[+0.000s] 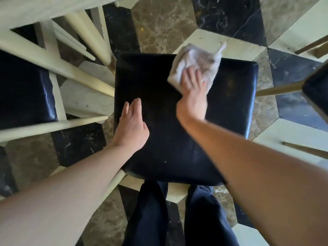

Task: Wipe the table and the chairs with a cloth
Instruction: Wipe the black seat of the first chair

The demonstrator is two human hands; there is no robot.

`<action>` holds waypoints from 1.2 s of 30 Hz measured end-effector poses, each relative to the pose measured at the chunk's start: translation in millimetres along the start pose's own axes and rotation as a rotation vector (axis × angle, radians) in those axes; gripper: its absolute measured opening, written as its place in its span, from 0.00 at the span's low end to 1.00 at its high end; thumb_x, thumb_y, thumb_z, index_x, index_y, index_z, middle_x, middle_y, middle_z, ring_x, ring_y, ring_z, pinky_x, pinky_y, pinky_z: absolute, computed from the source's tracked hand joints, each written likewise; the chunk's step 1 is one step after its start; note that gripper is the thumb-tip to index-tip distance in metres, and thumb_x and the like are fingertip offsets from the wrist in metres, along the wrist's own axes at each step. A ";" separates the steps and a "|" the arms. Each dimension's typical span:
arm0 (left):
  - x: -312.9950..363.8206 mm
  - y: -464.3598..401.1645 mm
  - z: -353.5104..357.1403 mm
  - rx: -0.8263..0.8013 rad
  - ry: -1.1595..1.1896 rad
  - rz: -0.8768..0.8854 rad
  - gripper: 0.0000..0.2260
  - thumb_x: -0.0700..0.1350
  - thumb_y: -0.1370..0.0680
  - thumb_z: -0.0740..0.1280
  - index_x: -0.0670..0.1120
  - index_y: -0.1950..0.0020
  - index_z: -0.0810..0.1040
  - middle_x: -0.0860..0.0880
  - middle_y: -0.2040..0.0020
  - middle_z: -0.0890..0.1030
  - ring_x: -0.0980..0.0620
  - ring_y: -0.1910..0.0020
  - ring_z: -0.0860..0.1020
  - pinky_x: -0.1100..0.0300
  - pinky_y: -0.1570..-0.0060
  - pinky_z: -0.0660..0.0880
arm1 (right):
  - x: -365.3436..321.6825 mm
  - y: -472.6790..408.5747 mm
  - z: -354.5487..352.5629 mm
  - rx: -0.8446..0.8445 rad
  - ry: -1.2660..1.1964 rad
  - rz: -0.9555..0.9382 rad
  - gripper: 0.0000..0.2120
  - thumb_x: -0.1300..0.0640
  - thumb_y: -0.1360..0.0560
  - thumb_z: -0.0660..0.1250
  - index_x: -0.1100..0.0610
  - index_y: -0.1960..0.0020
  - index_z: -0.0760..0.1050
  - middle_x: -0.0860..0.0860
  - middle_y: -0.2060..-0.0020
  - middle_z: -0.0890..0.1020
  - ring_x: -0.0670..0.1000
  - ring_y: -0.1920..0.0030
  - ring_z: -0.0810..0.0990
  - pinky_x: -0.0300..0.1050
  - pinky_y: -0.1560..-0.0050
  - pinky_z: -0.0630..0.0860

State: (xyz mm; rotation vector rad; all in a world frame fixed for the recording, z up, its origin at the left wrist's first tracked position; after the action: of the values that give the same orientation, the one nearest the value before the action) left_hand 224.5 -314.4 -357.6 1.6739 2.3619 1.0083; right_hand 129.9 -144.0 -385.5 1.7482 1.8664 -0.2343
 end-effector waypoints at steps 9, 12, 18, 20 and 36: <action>1.3 -5.4 6.8 -0.042 0.056 0.006 0.24 0.50 0.15 0.55 0.56 0.18 0.58 0.44 0.17 0.54 0.40 0.18 0.46 0.34 0.25 0.57 | 80.5 178.1 4.9 -0.673 0.609 -1.206 0.29 0.56 0.24 0.58 0.50 0.23 0.67 0.45 0.22 0.66 0.52 0.21 0.60 0.54 0.22 0.58; -5.4 -3.0 22.1 -0.156 -0.200 0.051 0.29 0.57 0.16 0.55 0.61 0.18 0.47 0.42 0.17 0.39 0.37 0.19 0.38 0.32 0.24 0.54 | 129.6 124.1 -35.4 -0.628 0.757 -1.478 0.35 0.62 0.29 0.69 0.52 0.23 0.67 0.47 0.22 0.65 0.52 0.21 0.59 0.53 0.23 0.60; -2.8 -1.9 38.6 -0.224 -0.419 -0.004 0.38 0.71 0.21 0.49 0.60 0.21 0.29 0.41 0.22 0.25 0.34 0.22 0.31 0.31 0.25 0.51 | 165.3 -13.6 -111.7 -0.344 0.675 -1.145 0.36 0.78 0.29 0.55 0.61 0.23 0.66 0.58 0.24 0.67 0.60 0.23 0.64 0.60 0.26 0.66; 4.2 3.9 43.1 -0.232 -0.445 0.032 0.41 0.72 0.22 0.52 0.60 0.23 0.26 0.42 0.23 0.23 0.32 0.22 0.31 0.27 0.28 0.54 | 161.0 -31.6 -119.1 -0.273 0.500 -0.886 0.36 0.80 0.31 0.58 0.63 0.25 0.69 0.59 0.26 0.70 0.62 0.24 0.65 0.65 0.27 0.65; 96.3 43.4 80.9 -0.659 -0.392 -0.079 0.46 0.51 0.20 0.66 0.65 0.24 0.28 0.45 0.29 0.16 0.29 0.26 0.27 0.25 0.33 0.63 | 126.1 136.5 -82.5 -0.702 0.276 -0.230 0.37 0.67 0.22 0.60 0.48 0.18 0.52 0.44 0.19 0.53 0.47 0.19 0.48 0.44 0.21 0.43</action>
State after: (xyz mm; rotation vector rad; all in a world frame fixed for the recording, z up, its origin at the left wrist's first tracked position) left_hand 255.0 -185.3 -368.1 1.3501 1.5943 1.1453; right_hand 239.4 23.1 -347.8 1.1227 2.0023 0.5453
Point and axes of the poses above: each hand's wrist, its own y-axis away from the middle knuckle, its own z-axis out of the palm, x = y × z, the point moved 3 cm from there along -y, towards the middle knuckle
